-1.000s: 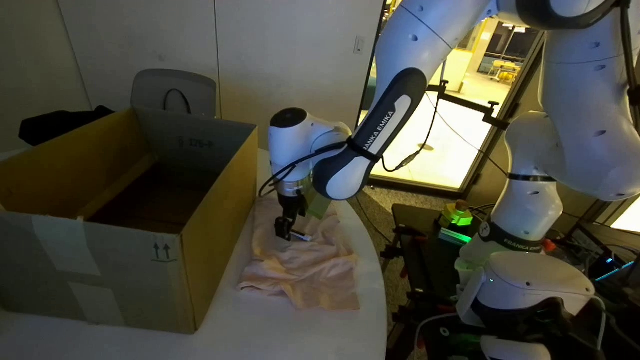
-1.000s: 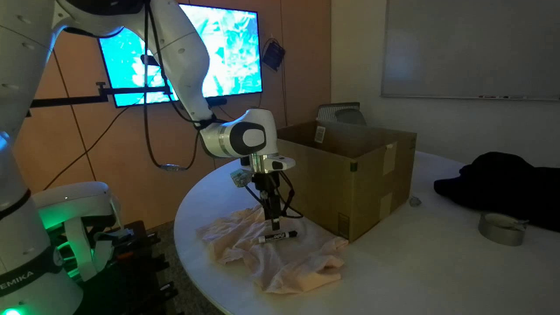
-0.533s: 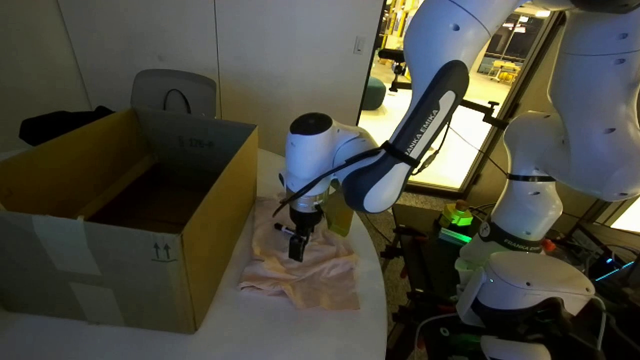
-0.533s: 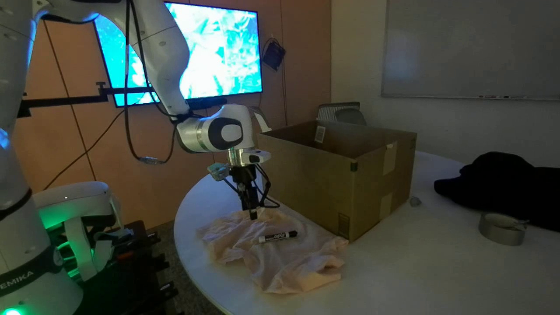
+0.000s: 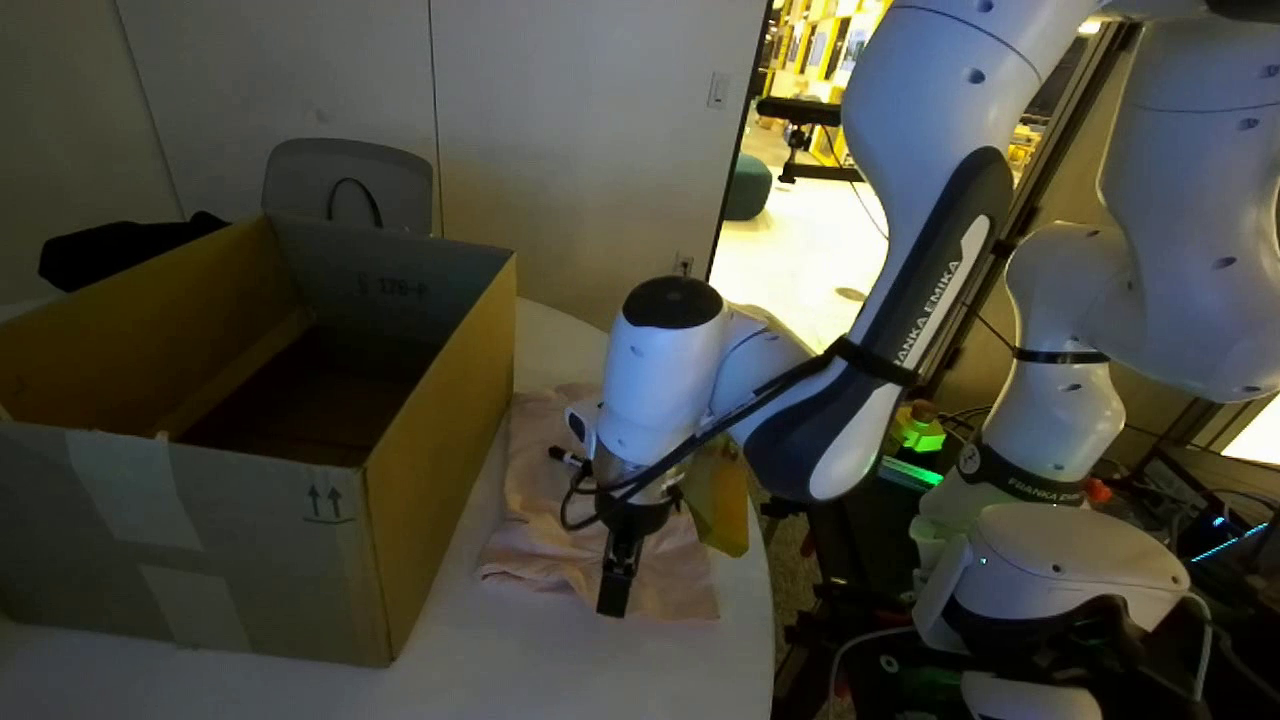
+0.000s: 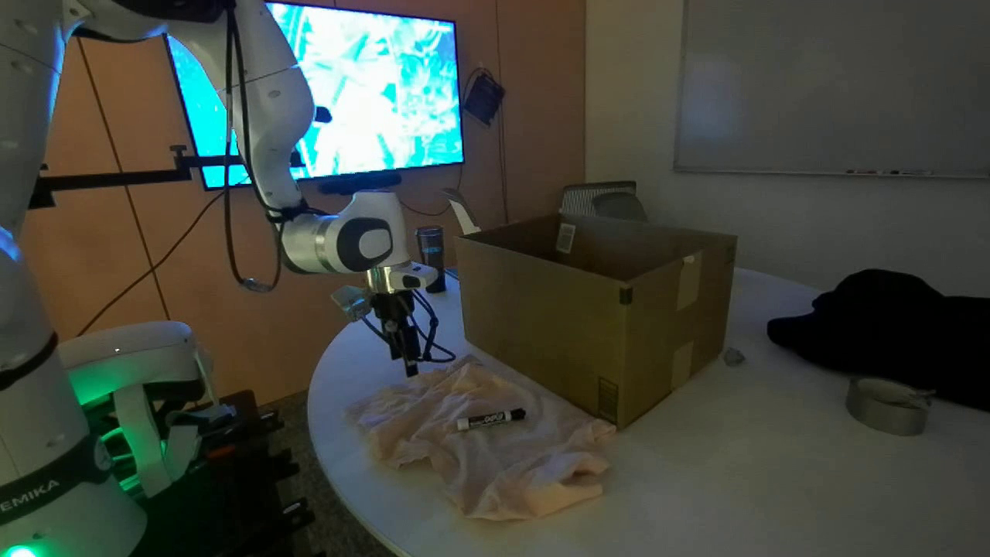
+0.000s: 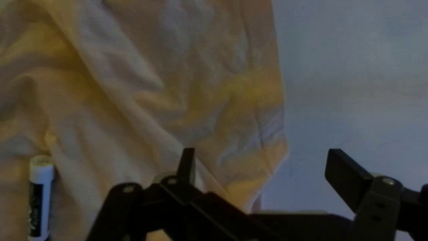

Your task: Put the marker on the shirt, then wrap the marker in the shirt and put it in the box

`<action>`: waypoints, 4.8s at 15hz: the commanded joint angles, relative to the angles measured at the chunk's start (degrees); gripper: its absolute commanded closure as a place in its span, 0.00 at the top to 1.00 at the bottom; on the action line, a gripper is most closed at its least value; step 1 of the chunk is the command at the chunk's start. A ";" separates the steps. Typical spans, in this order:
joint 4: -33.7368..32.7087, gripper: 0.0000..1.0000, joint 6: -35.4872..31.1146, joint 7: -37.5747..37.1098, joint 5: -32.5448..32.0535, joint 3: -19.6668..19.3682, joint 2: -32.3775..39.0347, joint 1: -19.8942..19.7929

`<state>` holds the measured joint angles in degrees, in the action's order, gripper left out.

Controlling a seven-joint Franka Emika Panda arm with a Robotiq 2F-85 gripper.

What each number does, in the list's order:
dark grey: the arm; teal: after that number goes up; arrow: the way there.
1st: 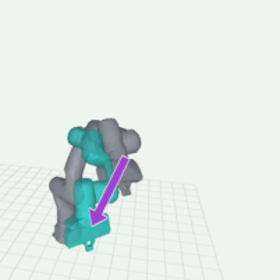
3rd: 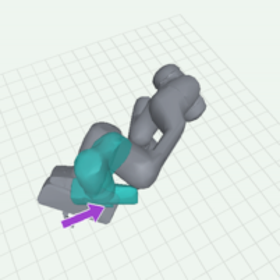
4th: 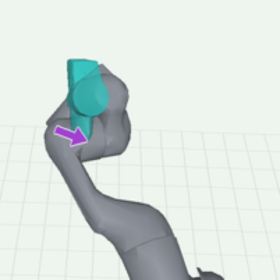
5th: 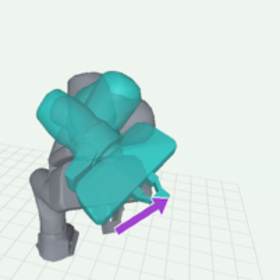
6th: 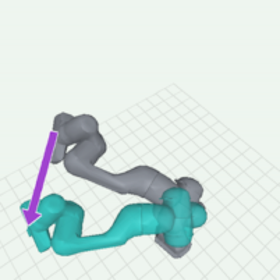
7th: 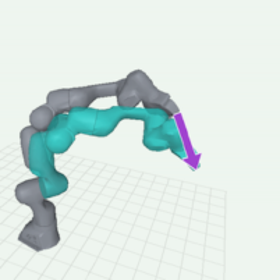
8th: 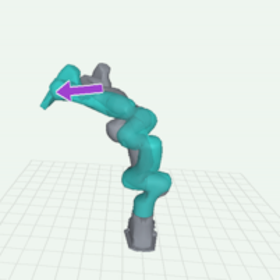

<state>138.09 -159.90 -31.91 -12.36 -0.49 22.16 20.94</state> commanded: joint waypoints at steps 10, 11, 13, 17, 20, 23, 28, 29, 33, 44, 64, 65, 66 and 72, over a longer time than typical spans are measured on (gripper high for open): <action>-0.45 1.00 -4.36 -1.32 3.98 -1.20 5.38 4.95; -0.56 1.00 -4.50 -1.60 4.08 -1.48 5.70 5.21; -0.68 1.00 -4.86 -2.01 4.29 -2.22 6.22 5.69; -0.84 1.00 -5.11 -2.41 5.33 -3.11 7.02 5.96; -1.44 1.00 -4.65 -2.21 6.48 -3.30 7.79 5.62; -1.93 1.00 -4.23 -1.79 7.75 -2.94 8.28 4.93; -2.37 0.50 -3.60 -1.28 9.38 -2.68 8.25 4.25; -2.41 0.43 -3.57 -1.25 9.60 -2.70 8.20 4.14; -2.19 0.15 -3.22 -1.32 9.91 -3.18 7.77 3.96; 1.98 0.03 0.56 -12.76 -4.79 -19.08 -2.26 14.45; 1.42 0.03 9.62 -33.45 -24.07 -12.06 -8.82 -11.06; 1.04 0.03 9.64 -32.83 -23.53 -11.77 -8.31 -11.91; 0.71 0.03 9.52 -32.89 -23.46 -11.62 -7.77 -12.47; 0.59 0.65 8.28 -31.51 -21.15 -10.49 -7.14 -14.18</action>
<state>139.11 -151.59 -64.21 -35.36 -12.34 15.10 7.87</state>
